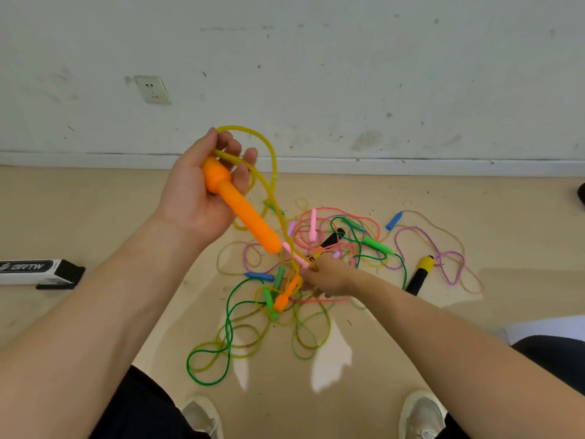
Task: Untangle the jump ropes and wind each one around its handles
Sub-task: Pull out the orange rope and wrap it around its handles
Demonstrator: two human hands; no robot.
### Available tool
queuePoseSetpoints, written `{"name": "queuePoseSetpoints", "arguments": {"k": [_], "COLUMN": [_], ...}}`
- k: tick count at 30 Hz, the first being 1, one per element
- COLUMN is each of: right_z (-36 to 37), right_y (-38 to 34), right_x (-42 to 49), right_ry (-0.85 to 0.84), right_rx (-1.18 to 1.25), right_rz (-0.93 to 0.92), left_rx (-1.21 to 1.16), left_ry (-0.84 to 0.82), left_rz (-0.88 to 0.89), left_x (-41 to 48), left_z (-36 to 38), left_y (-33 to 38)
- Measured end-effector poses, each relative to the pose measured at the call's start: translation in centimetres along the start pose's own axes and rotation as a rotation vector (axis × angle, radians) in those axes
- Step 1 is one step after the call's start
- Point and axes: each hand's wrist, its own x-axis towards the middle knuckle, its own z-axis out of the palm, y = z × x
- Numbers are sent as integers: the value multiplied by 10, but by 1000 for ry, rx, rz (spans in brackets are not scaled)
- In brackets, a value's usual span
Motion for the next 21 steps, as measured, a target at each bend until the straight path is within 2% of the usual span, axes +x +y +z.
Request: {"name": "queuePoseSetpoints", "arguments": {"k": [2,6,9,11,14,18,21], "right_z": [-5,-31,-55,-67,-80,-96,-108], "right_y": [4,-13,-36,-51,-66,-71,-64], "right_x": [-11,-35,-57,-68,-79,-84,-85], "right_ry": [1,52,40,26,84,201,295], "right_rx": [167,522,683,819,1055,1417,1597], "right_rz": [50,-20,-92,-128,-159,-180,-193], "left_rx": [179,873,1359,1514,1379,983,803], "left_ry": [53,120,-33,-163,-300,-311,-290], "left_rz": [123,351,354,243,-17,-295,-392], "left_x": [12,37,48,46,31,12,5], "left_z": [-15,-54,-73,-78,-75,-62,-55], "left_y": [3,-9,-31,-51,-76,-88,-82]}}
